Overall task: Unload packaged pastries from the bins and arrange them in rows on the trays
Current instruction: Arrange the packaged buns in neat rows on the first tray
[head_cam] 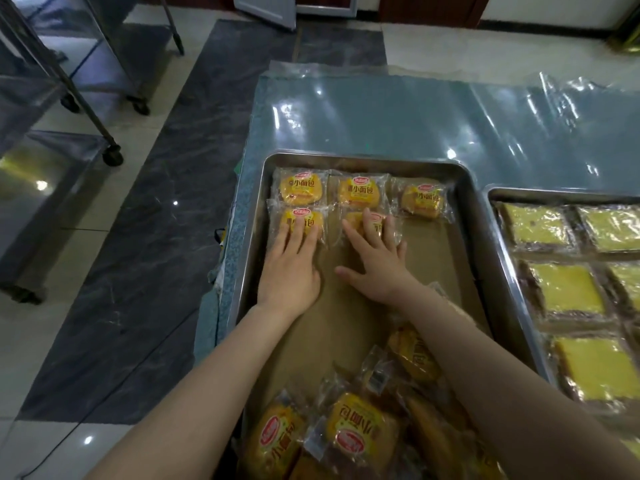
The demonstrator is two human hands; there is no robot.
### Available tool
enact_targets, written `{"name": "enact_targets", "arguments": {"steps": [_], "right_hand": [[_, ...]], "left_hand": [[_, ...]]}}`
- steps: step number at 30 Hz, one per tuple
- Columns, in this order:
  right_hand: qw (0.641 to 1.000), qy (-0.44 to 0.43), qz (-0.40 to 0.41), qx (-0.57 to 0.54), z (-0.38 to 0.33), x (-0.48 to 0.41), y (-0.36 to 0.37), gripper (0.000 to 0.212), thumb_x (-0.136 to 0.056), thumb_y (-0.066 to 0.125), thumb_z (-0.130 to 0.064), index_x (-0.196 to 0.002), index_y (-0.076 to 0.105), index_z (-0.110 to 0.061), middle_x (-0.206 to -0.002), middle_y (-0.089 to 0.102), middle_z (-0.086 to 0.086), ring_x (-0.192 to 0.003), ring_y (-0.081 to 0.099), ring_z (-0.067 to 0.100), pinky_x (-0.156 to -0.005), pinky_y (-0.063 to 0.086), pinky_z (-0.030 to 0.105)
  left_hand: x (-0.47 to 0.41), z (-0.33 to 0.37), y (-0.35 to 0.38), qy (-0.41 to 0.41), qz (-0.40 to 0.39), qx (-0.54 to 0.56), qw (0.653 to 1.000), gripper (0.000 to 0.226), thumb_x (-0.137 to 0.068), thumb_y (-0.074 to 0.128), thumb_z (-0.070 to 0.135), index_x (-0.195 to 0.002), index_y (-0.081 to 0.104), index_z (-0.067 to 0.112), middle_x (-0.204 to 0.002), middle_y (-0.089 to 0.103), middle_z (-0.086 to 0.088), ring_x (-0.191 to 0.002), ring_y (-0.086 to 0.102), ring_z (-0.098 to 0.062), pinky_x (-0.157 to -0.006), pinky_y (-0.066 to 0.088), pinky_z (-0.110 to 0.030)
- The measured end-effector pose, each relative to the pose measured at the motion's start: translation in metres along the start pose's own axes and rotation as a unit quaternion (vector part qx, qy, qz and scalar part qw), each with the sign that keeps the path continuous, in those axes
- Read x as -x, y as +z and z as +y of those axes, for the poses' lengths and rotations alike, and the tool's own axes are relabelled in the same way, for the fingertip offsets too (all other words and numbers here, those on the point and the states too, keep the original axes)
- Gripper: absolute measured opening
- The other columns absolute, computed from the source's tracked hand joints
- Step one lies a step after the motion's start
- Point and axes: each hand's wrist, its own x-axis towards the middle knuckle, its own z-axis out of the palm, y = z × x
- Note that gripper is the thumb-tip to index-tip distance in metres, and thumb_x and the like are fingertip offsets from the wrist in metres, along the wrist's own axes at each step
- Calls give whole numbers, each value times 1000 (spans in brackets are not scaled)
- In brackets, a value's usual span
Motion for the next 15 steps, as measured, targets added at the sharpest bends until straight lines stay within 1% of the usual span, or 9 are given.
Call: {"name": "enact_targets", "arguments": {"steps": [3, 4, 5, 7, 8, 9, 10, 12, 15], "right_hand": [[998, 6, 53, -36, -6, 14, -16, 72, -90, 52, -48, -147, 7, -48, -154, -20, -17, -135, -34, 21, -104, -17, 54], [995, 18, 83, -60, -6, 23, -21, 69, -91, 54, -42, -147, 14, -46, -156, -14, -17, -137, -29, 18, -107, -12, 53], [989, 34, 115, -91, -6, 35, -28, 64, -91, 56, -36, -146, 22, -43, -158, -7, -16, -141, -20, 16, -110, -3, 50], [972, 65, 178, -136, 3, 64, -41, 51, -91, 60, -27, -138, 43, -34, -158, 14, -8, -145, 10, 17, -110, 19, 39], [967, 77, 200, -134, 11, 79, -46, 42, -90, 60, -23, -131, 53, -28, -152, 29, -2, -140, 27, 18, -106, 25, 32], [965, 91, 212, -124, 20, 95, -51, 33, -89, 60, -19, -122, 60, -22, -142, 40, 0, -129, 41, 18, -101, 29, 27], [963, 110, 214, -119, 30, 110, -54, 27, -88, 59, -17, -114, 65, -20, -132, 47, 1, -116, 48, 17, -95, 32, 24], [964, 149, 188, -117, 47, 135, -58, 23, -88, 58, -17, -110, 66, -18, -121, 54, 1, -101, 53, 17, -85, 38, 25], [974, 180, 89, -105, 59, 156, -55, 37, -90, 60, -30, -124, 58, -17, -118, 62, 3, -100, 57, 20, -77, 40, 27]], "left_hand": [[18, 6, -11, -5, 24, 69, 997, 73, -91, 47, 20, -149, 3, 26, -156, -6, 5, -141, -15, -12, -114, -4, -32], [29, 10, -14, -11, 24, 95, 995, 72, -92, 47, 20, -149, 4, 27, -155, -7, 8, -141, -15, -9, -113, -4, -32], [42, 13, -17, -24, 22, 124, 992, 71, -92, 47, 20, -149, 6, 29, -154, -6, 12, -140, -15, -7, -113, -3, -32], [71, 17, -22, -57, 22, 184, 981, 67, -93, 47, 19, -148, 11, 33, -152, -3, 18, -140, -8, -3, -113, 2, -31], [85, 18, -24, -70, 26, 211, 975, 65, -93, 48, 18, -148, 15, 34, -152, 3, 19, -140, -2, -2, -113, 6, -30], [98, 19, -26, -81, 30, 235, 968, 62, -94, 48, 18, -147, 20, 34, -151, 11, 19, -140, 6, -1, -113, 10, -28], [112, 19, -27, -90, 31, 254, 963, 60, -94, 49, 17, -146, 25, 33, -150, 19, 17, -137, 14, 1, -111, 13, -25], [136, 21, -29, -108, 20, 274, 955, 55, -94, 51, 18, -143, 32, 33, -146, 32, 13, -126, 26, 4, -106, 21, -20], [163, 23, -33, -143, -13, 269, 952, 51, -93, 54, 20, -139, 39, 33, -141, 44, 7, -118, 46, -4, -101, 38, -25]]}}
